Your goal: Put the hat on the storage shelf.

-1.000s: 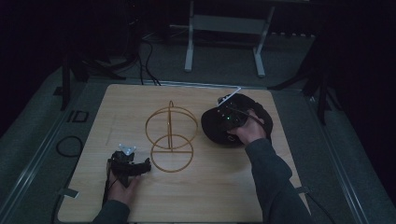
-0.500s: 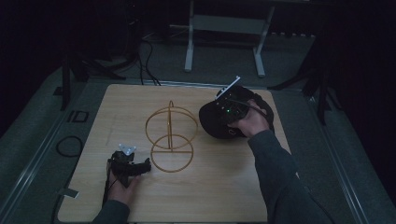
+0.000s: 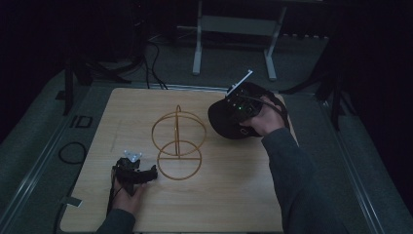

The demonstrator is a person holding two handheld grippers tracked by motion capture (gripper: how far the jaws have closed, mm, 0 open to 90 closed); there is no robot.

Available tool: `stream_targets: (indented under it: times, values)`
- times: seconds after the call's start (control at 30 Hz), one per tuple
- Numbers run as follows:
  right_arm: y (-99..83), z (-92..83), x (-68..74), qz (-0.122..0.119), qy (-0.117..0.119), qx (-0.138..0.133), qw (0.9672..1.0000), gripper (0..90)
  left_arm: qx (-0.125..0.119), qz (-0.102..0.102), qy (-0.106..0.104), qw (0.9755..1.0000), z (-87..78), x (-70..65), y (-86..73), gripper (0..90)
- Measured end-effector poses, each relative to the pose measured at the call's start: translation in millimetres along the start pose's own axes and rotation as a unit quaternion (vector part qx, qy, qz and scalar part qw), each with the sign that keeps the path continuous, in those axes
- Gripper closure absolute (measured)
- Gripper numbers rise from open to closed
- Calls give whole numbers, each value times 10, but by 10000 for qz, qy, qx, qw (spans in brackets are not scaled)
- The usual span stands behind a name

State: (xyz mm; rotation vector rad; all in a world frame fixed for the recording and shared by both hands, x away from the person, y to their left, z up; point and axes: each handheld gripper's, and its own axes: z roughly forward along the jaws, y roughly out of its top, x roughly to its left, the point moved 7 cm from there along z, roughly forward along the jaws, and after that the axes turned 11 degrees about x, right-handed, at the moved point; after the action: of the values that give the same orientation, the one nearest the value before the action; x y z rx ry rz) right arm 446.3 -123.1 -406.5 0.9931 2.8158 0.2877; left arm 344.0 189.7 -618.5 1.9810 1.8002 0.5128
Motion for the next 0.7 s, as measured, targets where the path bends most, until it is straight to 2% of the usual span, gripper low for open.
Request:
stream_targets:
  times: [0.3, 0.7]
  values:
    - [58, -150, 56, -171, 24, -12, 9998, 797, -15, -14, -1, 10000, 1, -2, 2, 12]
    - [145, -333, 99, -249, 48, -167, 9995, 796, -15, -16, -5, 10000, 2, -2, 2, 12]
